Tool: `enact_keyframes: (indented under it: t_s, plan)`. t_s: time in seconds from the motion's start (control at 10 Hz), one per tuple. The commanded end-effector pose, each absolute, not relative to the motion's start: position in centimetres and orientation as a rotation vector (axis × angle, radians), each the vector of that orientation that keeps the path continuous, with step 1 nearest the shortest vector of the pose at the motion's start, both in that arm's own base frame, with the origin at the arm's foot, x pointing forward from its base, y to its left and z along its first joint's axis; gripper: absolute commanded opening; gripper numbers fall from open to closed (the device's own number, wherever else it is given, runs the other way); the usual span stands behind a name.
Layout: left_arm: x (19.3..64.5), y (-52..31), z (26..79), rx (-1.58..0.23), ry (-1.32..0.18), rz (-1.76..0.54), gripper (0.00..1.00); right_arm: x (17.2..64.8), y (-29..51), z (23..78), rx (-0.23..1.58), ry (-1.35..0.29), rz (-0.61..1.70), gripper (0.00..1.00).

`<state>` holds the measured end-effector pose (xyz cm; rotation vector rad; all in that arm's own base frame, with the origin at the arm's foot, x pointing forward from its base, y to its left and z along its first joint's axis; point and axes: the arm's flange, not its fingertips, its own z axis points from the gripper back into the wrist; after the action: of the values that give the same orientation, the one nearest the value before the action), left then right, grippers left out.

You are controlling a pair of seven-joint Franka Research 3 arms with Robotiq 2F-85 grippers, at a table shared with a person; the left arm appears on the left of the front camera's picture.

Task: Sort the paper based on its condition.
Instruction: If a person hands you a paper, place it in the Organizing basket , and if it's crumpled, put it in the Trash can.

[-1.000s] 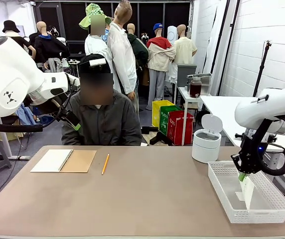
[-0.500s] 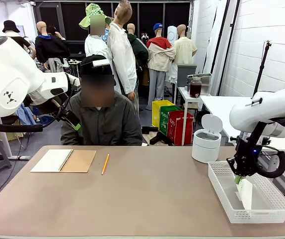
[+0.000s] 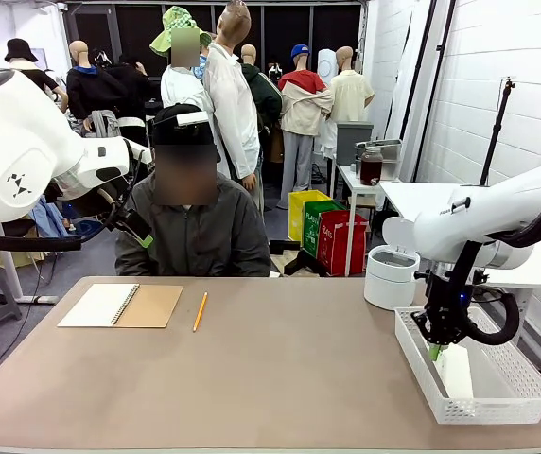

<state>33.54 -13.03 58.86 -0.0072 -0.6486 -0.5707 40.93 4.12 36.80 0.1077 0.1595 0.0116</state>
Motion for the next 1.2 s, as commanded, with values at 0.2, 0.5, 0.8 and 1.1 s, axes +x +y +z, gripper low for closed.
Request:
enact_keyframes:
  t_s: [0.2,0.5,0.8,1.1]
  plan:
    - [33.6,-13.0,59.0,-0.007,-0.647,-0.569,1.00,41.3,3.0,37.3,0.043,0.154,-0.031,0.74]
    - [33.6,-13.0,59.0,-0.007,-0.647,-0.569,1.00,41.7,2.4,38.7,0.141,0.123,-0.058,1.00]
    - [33.6,-13.0,59.0,-0.007,-0.647,-0.569,1.00,41.9,2.3,39.9,0.167,0.112,-0.158,1.00]
    - [33.6,-13.0,59.0,-0.007,-0.647,-0.569,1.00,41.9,2.0,39.6,0.165,0.112,-0.105,1.00]
